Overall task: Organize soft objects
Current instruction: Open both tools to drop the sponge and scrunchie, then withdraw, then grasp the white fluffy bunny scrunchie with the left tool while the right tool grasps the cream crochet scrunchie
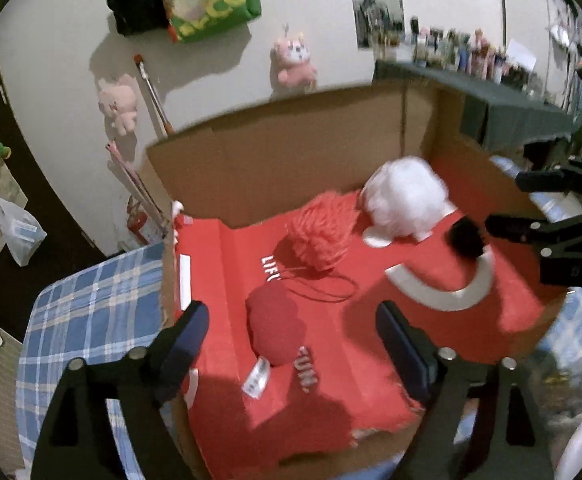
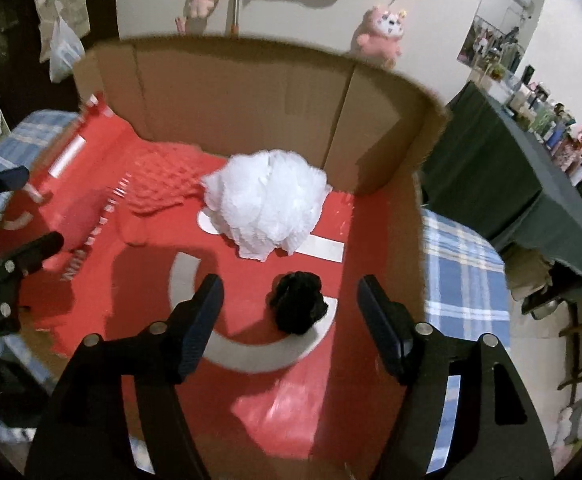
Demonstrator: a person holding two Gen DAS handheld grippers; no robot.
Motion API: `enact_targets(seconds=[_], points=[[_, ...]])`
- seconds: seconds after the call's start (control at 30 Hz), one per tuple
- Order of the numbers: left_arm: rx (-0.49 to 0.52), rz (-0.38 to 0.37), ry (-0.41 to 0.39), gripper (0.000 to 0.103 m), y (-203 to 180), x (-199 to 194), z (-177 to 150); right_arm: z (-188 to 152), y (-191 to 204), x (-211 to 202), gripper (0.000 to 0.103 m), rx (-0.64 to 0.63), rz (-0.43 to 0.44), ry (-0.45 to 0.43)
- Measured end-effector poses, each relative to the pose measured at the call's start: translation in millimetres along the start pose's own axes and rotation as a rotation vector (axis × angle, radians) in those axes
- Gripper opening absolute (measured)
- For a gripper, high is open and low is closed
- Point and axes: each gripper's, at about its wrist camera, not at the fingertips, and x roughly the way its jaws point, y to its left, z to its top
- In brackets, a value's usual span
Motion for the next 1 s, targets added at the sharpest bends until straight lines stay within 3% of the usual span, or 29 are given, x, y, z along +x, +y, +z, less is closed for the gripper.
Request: enact_targets(seconds=[0.33,0.63,0.87,1.0], points=[[-0.079,-0.082,-0.149,0.100,-15,-93,-31,-26,1,-120,0.084,0.011,0.009,-0.189],[-0.102,-0.120,-0.296,0.103,-32,-161,-82,-99,38,-205,0.089,-0.068,-0.059,-0.412],[-0.125,-0.097,-0.381,0.103,-43,-186,-129,-160,67,-228,0.091,-0.057,-0.073,-0.534],[-0.139,-0.077,-0.386,0.103,-50,-183,-157,-185,71,-222,0.091,0.000,-0.046,-0.544]])
